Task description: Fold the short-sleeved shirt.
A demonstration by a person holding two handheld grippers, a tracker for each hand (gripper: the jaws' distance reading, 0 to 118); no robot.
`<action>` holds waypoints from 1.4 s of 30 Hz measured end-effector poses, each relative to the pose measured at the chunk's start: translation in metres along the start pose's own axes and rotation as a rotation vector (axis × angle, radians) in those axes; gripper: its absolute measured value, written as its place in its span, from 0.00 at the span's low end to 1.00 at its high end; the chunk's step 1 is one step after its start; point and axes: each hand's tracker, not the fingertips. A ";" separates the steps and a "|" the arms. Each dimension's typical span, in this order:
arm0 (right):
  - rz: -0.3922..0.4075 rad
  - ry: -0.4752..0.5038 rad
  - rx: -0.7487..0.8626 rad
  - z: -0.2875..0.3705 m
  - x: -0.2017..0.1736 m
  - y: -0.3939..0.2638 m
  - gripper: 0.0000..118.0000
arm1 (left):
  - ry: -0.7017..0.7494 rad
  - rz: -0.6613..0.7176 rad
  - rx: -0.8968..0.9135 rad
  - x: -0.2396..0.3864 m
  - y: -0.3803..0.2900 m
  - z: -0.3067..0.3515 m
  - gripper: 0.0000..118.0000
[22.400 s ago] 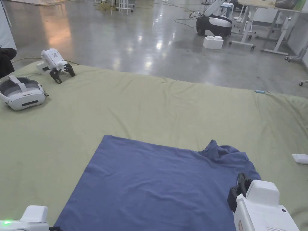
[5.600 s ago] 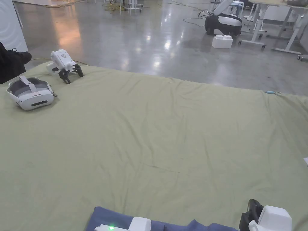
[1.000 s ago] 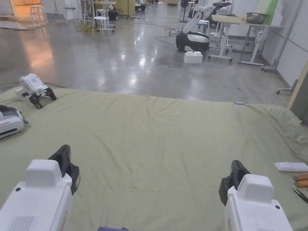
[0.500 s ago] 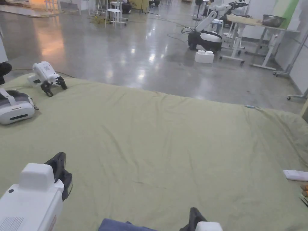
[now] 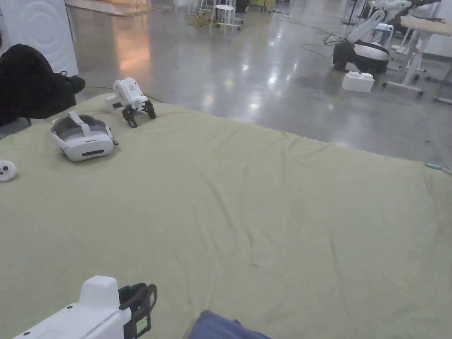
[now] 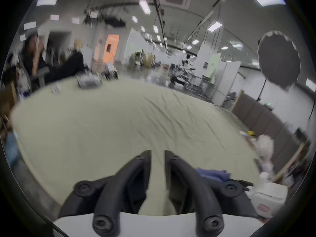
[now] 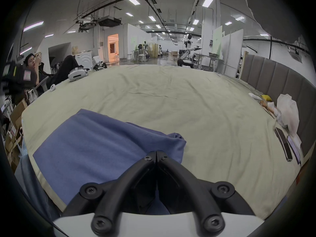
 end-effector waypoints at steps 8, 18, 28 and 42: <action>-0.011 -0.001 -0.018 -0.002 0.008 -0.001 0.00 | -0.415 0.277 -0.410 -0.056 -0.003 -0.075 0.80; -0.009 0.005 -0.028 -0.001 0.010 0.000 0.00 | -0.647 0.497 -0.679 -0.061 -0.036 -0.160 0.79; -0.001 0.003 -0.024 -0.004 0.010 -0.002 0.00 | -0.632 0.416 -0.681 -0.043 -0.054 -0.167 0.19; 0.049 0.010 0.182 0.021 0.038 0.085 0.00 | -0.521 0.200 -0.504 -0.087 0.079 -0.059 0.17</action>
